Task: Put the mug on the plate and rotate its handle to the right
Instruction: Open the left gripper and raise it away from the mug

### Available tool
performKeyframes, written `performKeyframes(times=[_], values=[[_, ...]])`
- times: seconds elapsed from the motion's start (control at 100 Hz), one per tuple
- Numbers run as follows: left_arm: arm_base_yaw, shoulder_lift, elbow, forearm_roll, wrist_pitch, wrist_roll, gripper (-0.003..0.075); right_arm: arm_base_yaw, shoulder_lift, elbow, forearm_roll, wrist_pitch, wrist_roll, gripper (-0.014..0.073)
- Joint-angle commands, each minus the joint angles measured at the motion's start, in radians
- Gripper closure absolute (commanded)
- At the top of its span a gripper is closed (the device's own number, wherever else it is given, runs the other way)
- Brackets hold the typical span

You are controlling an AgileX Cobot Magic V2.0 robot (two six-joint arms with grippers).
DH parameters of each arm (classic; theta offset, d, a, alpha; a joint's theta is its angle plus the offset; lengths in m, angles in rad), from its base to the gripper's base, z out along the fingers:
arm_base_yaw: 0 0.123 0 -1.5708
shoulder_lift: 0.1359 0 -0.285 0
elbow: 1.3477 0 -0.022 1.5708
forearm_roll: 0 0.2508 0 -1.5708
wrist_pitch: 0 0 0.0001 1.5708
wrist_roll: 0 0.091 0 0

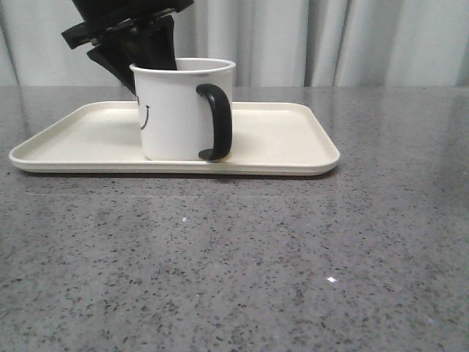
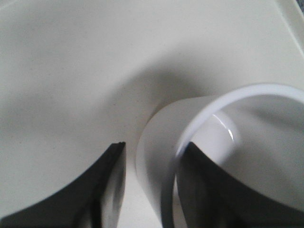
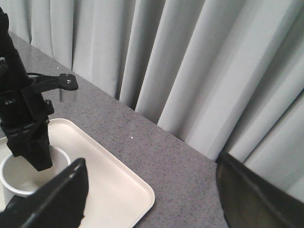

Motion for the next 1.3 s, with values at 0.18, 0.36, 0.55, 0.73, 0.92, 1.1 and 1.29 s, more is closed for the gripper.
performKeyframes(times=[0.18, 0.36, 0.55, 0.73, 0.92, 1.1, 1.29], values=[[-0.002, -0.045, -0.116, -0.027, -0.024, -0.03, 0.0413, 0.0, -0.004, -0.036, 0.031, -0.043, -0.007, 0.0043], [0.0, -0.045, -0.219, -0.027, 0.013, -0.036, 0.0413, 0.0, -0.004, -0.036, 0.031, -0.043, -0.007, 0.0043], [0.009, -0.045, -0.31, -0.023, 0.054, -0.061, 0.0414, 0.0, -0.004, -0.036, 0.031, -0.036, -0.007, 0.0043], [0.045, -0.049, -0.389, -0.022, 0.103, -0.096, 0.0415, 0.0, -0.004, -0.036, 0.031, -0.034, -0.007, 0.0043], [0.126, -0.116, -0.406, -0.022, 0.103, -0.106, 0.0416, 0.0, -0.004, -0.036, 0.031, -0.034, -0.007, 0.0043], [0.226, -0.207, -0.406, -0.022, 0.103, -0.106, 0.0416, 0.0, -0.003, -0.037, 0.031, -0.057, -0.007, 0.0043], [0.34, -0.307, -0.406, -0.007, 0.103, -0.106, 0.0416, 0.0, -0.002, -0.038, 0.031, -0.069, -0.008, 0.0043]])
